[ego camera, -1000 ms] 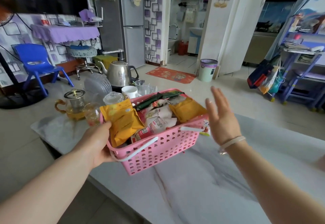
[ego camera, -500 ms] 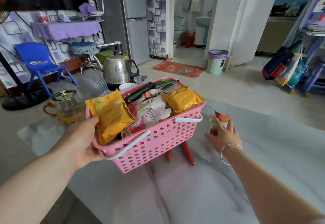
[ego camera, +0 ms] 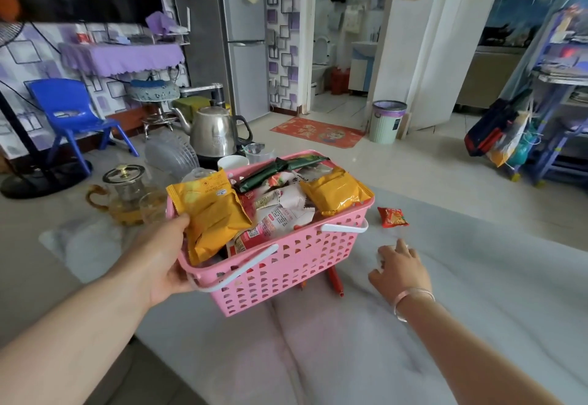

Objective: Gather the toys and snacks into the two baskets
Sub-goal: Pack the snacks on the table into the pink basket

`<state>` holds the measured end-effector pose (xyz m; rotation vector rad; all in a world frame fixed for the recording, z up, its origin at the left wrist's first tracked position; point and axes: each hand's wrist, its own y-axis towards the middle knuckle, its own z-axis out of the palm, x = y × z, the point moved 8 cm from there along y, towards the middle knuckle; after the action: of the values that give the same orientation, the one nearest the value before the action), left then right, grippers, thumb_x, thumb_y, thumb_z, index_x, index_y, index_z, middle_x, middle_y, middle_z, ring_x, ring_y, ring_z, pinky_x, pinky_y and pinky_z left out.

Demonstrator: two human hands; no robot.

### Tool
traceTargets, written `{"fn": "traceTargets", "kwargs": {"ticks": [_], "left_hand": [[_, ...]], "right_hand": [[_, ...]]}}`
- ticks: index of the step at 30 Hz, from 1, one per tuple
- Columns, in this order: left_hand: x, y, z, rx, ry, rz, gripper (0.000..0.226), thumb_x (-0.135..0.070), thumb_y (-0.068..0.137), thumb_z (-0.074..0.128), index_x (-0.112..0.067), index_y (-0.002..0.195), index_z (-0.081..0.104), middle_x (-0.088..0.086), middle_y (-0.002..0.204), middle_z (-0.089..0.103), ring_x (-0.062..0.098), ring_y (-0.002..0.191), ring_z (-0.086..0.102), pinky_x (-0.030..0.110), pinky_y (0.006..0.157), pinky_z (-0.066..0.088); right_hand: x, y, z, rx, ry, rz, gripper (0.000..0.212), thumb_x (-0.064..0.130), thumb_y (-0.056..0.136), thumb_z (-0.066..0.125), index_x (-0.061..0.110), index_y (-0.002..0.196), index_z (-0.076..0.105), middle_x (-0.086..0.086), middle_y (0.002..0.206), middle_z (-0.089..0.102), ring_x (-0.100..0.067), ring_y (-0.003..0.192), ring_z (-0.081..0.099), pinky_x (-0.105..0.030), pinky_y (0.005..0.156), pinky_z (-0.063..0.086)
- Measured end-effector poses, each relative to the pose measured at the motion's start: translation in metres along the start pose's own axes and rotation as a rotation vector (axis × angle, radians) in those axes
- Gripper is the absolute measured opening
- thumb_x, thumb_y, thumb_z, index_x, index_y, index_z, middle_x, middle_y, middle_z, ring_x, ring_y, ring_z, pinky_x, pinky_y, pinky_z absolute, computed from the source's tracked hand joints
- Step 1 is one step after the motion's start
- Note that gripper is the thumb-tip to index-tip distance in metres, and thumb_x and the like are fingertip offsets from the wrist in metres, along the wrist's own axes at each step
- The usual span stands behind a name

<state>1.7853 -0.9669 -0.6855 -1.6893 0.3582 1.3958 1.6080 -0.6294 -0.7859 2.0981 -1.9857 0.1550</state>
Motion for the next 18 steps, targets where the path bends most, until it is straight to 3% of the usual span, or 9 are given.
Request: {"fn": "traceTargets", "kwargs": {"ticks": [5,8,10,13,16,18], "left_hand": [[0.0,-0.033,-0.009,-0.004,0.006,0.0,0.02,-0.031,0.103,0.045,-0.017,0.103,0.059,0.017,0.098,0.072,0.037,0.088,0.069,0.059,0.081,0.054],[0.004,-0.046,-0.014,-0.002,0.026,-0.007,0.022,-0.034,0.103,0.044,-0.018,0.106,0.059,0.017,0.101,0.072,0.039,0.092,0.068,0.059,0.079,0.055],[0.006,-0.057,-0.016,0.01,0.03,-0.013,0.023,-0.034,0.104,0.043,-0.017,0.107,0.059,0.017,0.099,0.072,0.038,0.09,0.068,0.054,0.073,0.055],[0.006,-0.073,-0.016,0.024,0.05,0.0,0.023,-0.032,0.105,0.042,-0.017,0.101,0.058,0.016,0.093,0.072,0.036,0.085,0.068,0.048,0.064,0.054],[0.005,-0.089,-0.016,0.048,0.07,0.015,0.023,-0.03,0.105,0.042,-0.017,0.097,0.058,0.017,0.089,0.072,0.036,0.083,0.069,0.048,0.065,0.054],[0.004,-0.097,-0.016,0.058,0.082,0.025,0.023,-0.029,0.105,0.042,-0.016,0.095,0.058,0.018,0.088,0.072,0.037,0.083,0.069,0.05,0.068,0.055]], "right_hand": [[0.007,-0.034,-0.083,-0.302,0.407,-0.005,0.023,0.016,0.067,0.067,0.015,0.09,0.062,-0.001,0.087,0.05,-0.033,0.085,0.053,-0.029,0.062,0.034],[0.029,-0.061,-0.151,-0.495,0.649,-0.113,0.036,0.012,0.071,0.073,0.013,0.106,0.066,-0.008,0.113,0.062,-0.031,0.104,0.059,-0.034,0.081,0.047],[0.051,-0.086,-0.193,-0.539,0.815,-0.203,0.041,0.014,0.076,0.071,0.014,0.116,0.063,-0.008,0.134,0.053,-0.02,0.113,0.057,-0.033,0.095,0.047],[0.102,-0.12,-0.234,-0.476,0.857,-0.41,0.043,0.026,0.079,0.066,0.02,0.121,0.059,-0.003,0.138,0.05,-0.015,0.113,0.057,-0.03,0.095,0.05],[0.157,-0.149,-0.237,-0.256,0.694,-0.617,0.048,0.031,0.08,0.063,0.025,0.126,0.054,0.001,0.145,0.041,-0.014,0.121,0.051,-0.038,0.096,0.05],[0.182,-0.161,-0.232,-0.194,0.564,-0.69,0.051,0.036,0.081,0.058,0.028,0.13,0.049,0.001,0.149,0.036,-0.017,0.124,0.048,-0.043,0.098,0.048]]}}
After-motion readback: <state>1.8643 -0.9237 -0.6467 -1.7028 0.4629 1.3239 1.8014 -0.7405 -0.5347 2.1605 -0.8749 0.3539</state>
